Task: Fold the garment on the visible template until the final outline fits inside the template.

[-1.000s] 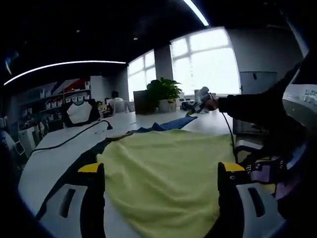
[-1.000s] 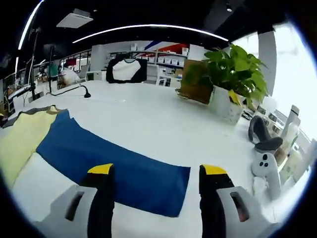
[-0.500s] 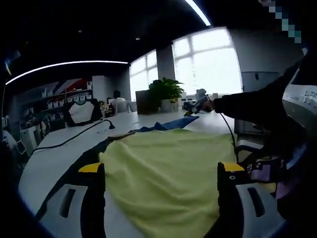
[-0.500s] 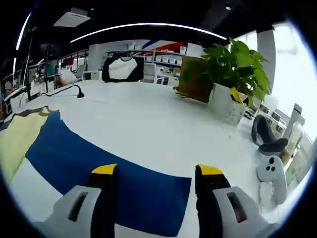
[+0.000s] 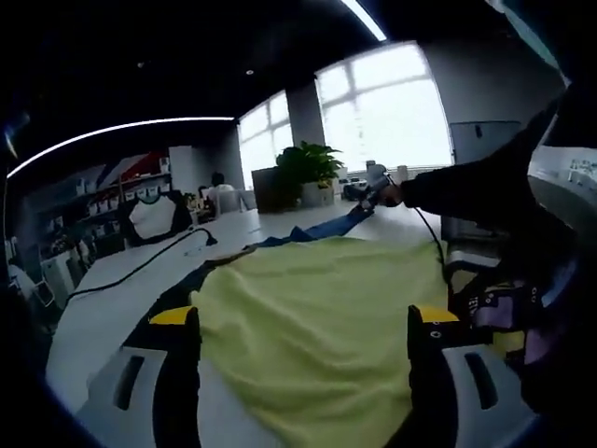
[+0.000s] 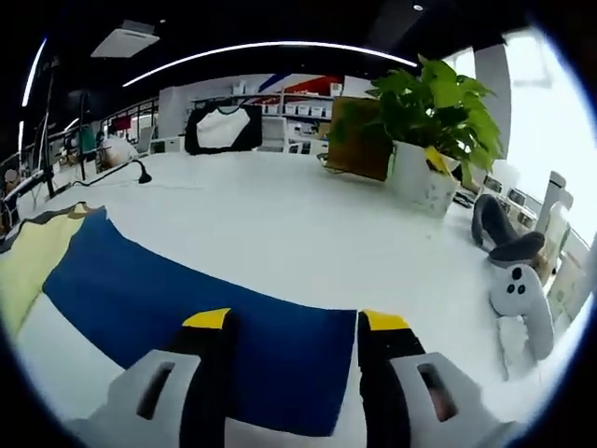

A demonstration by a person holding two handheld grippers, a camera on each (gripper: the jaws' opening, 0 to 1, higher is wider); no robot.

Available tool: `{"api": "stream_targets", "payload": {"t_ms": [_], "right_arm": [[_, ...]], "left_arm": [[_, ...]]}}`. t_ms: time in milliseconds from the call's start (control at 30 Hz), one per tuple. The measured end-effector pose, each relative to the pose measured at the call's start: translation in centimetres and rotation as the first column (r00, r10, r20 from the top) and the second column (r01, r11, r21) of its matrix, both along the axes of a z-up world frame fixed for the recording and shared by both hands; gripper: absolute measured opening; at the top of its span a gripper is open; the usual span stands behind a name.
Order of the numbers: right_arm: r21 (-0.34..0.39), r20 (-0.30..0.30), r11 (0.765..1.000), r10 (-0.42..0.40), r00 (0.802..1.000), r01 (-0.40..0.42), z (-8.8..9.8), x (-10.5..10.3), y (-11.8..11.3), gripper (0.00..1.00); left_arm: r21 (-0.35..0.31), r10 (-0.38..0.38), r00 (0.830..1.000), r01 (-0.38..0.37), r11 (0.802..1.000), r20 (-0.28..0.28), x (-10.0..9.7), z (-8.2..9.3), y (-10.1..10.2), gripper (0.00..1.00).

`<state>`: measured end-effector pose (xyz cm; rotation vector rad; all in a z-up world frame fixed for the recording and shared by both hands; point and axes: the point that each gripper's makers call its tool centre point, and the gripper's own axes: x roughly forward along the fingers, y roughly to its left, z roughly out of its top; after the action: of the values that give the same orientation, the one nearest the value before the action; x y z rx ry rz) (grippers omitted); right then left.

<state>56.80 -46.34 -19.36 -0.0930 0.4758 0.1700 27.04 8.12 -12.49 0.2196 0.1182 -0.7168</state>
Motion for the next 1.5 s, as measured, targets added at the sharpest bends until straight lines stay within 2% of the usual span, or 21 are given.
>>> {"api": "stream_targets", "payload": {"t_ms": [33, 67, 100, 200, 333, 567, 667, 733, 1067, 1133, 1167, 1200, 1333, 1500], "right_arm": [[0.053, -0.008, 0.999, -0.002, 1.000, 0.002, -0.2, -0.1, 0.4, 0.48], [0.060, 0.000, 0.998, -0.009, 1.000, 0.009, -0.2, -0.1, 0.3, 0.48], [0.035, 0.010, 0.999, -0.005, 1.000, 0.005, -0.2, -0.2, 0.2, 0.48], [0.036, 0.016, 0.999, -0.008, 1.000, 0.007, -0.2, -0.2, 0.2, 0.45], [0.028, 0.016, 0.999, -0.042, 0.999, 0.042, -0.1, -0.7, -0.3, 0.22], [-0.010, 0.036, 0.996, -0.087, 0.996, 0.088, -0.1, -1.0, -0.5, 0.05], [-0.062, 0.036, 0.994, -0.086, 0.996, 0.088, -0.1, -1.1, -0.6, 0.04], [-0.034, 0.020, 0.993, -0.116, 0.993, 0.117, -0.1, -1.3, -1.0, 0.05], [-0.028, 0.043, 0.990, -0.138, 0.990, 0.139, -0.1, -2.5, -2.1, 0.09], [-0.074, 0.048, 0.989, -0.124, 0.991, 0.127, 0.0, -2.6, -2.2, 0.12], [-0.131, 0.055, 0.983, -0.121, 0.991, 0.128, 0.2, -2.7, -2.5, 0.14], [-0.137, 0.051, 0.983, -0.116, 0.992, 0.122, 0.2, -2.8, -2.5, 0.14], [-0.093, 0.052, 0.987, -0.129, 0.990, 0.133, 0.1, -3.3, -2.7, 0.14], [-0.077, 0.067, 0.981, -0.172, 0.983, 0.177, 0.2, -3.6, -3.6, 0.17]], "left_arm": [[-0.009, -0.001, 1.000, 0.001, 1.000, -0.001, 0.0, 0.1, 0.0, 0.97], [-0.016, -0.004, 1.000, 0.004, 1.000, -0.002, 0.0, 0.1, 0.0, 0.97], [-0.020, -0.003, 1.000, 0.003, 1.000, -0.003, 0.0, 0.1, 0.0, 0.97], [-0.018, 0.000, 1.000, 0.000, 1.000, -0.007, 0.1, -0.1, 0.1, 0.97], [-0.026, 0.002, 1.000, -0.002, 1.000, -0.018, 0.1, -0.4, 0.2, 0.96], [-0.029, 0.006, 1.000, -0.007, 1.000, -0.026, 0.3, -0.7, 0.3, 0.96], [-0.029, 0.009, 1.000, -0.010, 1.000, -0.028, 0.3, -0.8, 0.4, 0.96], [-0.031, 0.014, 0.999, -0.015, 0.999, -0.032, 0.4, -0.8, 0.6, 0.96], [-0.039, 0.036, 0.999, -0.037, 0.999, -0.039, 0.4, -0.9, 1.4, 0.96], [-0.042, 0.039, 0.998, -0.041, 0.998, -0.040, 0.4, -0.9, 1.5, 0.96], [-0.042, 0.041, 0.998, -0.042, 0.998, -0.042, 0.4, -0.9, 1.6, 0.96], [-0.041, 0.042, 0.998, -0.044, 0.998, -0.043, 0.4, -1.0, 1.6, 0.96], [-0.045, 0.048, 0.998, -0.050, 0.998, -0.042, 0.4, -0.9, 1.9, 0.96], [-0.052, 0.053, 0.998, -0.055, 0.997, -0.044, 0.4, -0.8, 2.1, 0.95]]}}
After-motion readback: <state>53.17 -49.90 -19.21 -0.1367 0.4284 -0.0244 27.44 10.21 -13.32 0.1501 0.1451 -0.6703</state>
